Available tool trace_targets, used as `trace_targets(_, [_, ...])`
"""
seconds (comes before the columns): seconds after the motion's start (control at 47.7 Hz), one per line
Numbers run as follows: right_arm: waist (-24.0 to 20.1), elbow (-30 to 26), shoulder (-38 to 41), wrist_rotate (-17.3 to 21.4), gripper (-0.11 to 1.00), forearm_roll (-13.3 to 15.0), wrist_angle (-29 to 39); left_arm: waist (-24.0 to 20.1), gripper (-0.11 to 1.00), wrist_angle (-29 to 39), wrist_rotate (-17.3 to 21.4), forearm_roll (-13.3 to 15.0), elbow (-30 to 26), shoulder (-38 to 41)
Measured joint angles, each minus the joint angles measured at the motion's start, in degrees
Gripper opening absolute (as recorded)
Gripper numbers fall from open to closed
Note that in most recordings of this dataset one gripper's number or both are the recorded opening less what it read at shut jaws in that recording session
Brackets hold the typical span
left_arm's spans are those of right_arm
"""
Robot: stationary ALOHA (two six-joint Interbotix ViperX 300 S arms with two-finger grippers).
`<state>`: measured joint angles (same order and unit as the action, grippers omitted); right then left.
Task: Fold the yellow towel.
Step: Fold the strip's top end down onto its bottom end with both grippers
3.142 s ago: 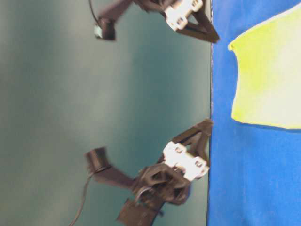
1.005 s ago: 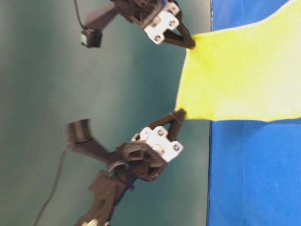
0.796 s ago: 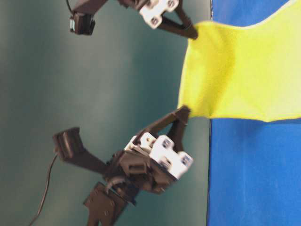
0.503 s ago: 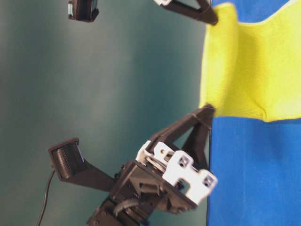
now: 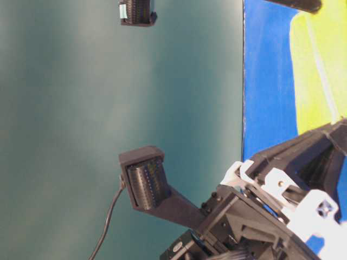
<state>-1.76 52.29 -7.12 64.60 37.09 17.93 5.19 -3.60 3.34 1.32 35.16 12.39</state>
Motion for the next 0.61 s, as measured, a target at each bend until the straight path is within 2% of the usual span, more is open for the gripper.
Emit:
trace_targets(0.356, [-0.1,0.3,0.0,0.2,0.04,0.0,-1.8,0.4,0.03,-2.1,0.0,0.0,-0.1,0.2])
trace_targets(0.419, [-0.1,0.3,0.1,0.2,0.10,0.0,-2.0,0.4,0.05,-2.3,0.0,-0.1,-0.1,0.2])
trace_targets(0.482, [-0.1,0.2,0.1,0.2,0.27,0.0,-1.9,0.5,0.17,-2.5,0.0,0.0,-0.1,0.2])
trace_targets(0.587, [-0.7,0.2,0.2,0.7,0.57,0.0,-1.7,0.9,0.50,-2.4,0.1,0.0,-0.1,0.2])
trace_targets(0.607, [-0.9,0.0,0.2,0.7,0.59,0.0,-1.6,0.9,0.56,-2.4,0.1,0.0,0.0,0.2])
